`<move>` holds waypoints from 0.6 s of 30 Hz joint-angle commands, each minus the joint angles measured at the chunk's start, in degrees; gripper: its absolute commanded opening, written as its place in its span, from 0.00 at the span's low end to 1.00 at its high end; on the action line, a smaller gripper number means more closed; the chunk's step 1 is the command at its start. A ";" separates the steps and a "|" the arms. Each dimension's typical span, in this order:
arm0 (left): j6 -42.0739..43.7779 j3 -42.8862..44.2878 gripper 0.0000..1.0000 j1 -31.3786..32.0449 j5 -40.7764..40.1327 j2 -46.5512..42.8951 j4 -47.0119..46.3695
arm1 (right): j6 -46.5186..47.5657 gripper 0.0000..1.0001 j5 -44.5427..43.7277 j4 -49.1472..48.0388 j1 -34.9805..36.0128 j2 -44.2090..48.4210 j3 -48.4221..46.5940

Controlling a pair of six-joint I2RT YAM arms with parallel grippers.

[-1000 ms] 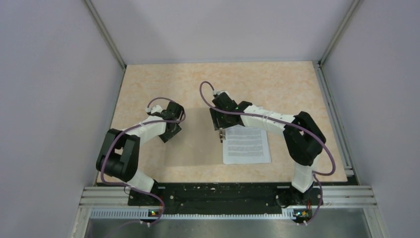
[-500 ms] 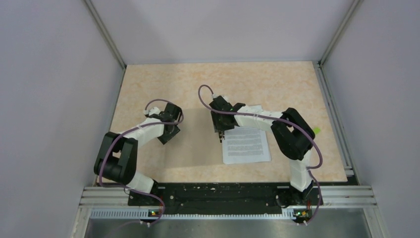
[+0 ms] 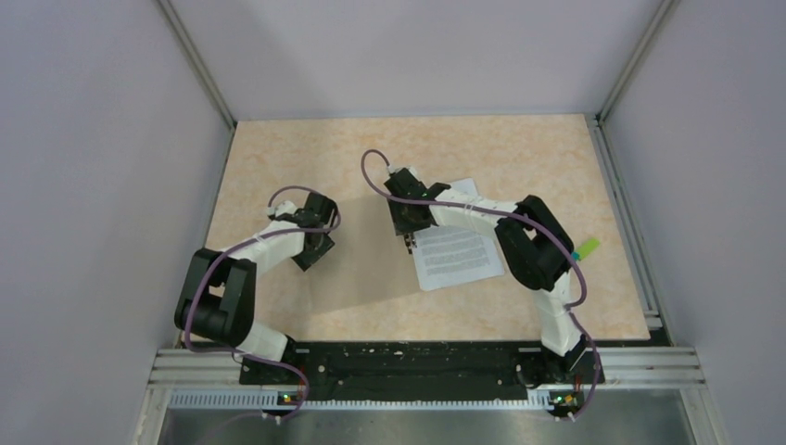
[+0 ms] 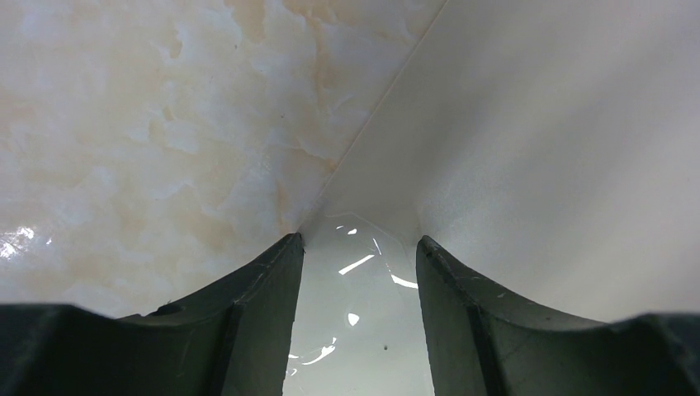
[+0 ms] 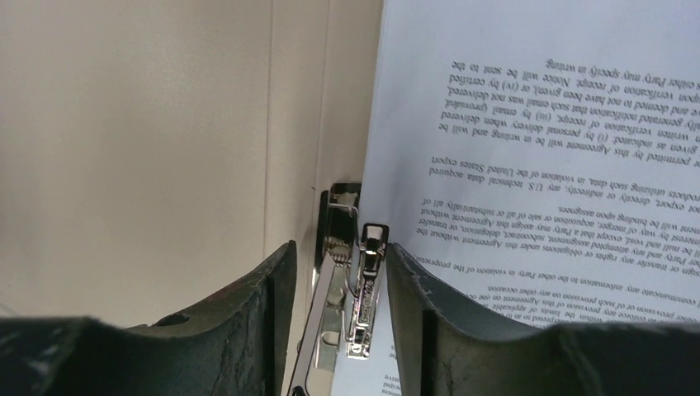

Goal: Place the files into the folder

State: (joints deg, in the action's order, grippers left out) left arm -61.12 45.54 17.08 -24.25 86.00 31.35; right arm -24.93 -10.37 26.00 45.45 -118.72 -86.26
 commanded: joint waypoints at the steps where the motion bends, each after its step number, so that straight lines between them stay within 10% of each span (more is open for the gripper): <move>1: 0.54 0.20 0.58 -0.51 3.26 0.49 1.89 | 3.29 0.46 1.02 -1.13 0.05 -1.77 -3.51; 18: 9.33 0.91 0.65 -0.39 6.68 -10.57 1.55 | 5.86 0.65 -0.58 4.58 1.10 6.38 -7.23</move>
State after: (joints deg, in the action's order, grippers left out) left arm -52.51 45.76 16.80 -19.03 77.10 31.75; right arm -19.92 -8.95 28.62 45.58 -118.50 -90.06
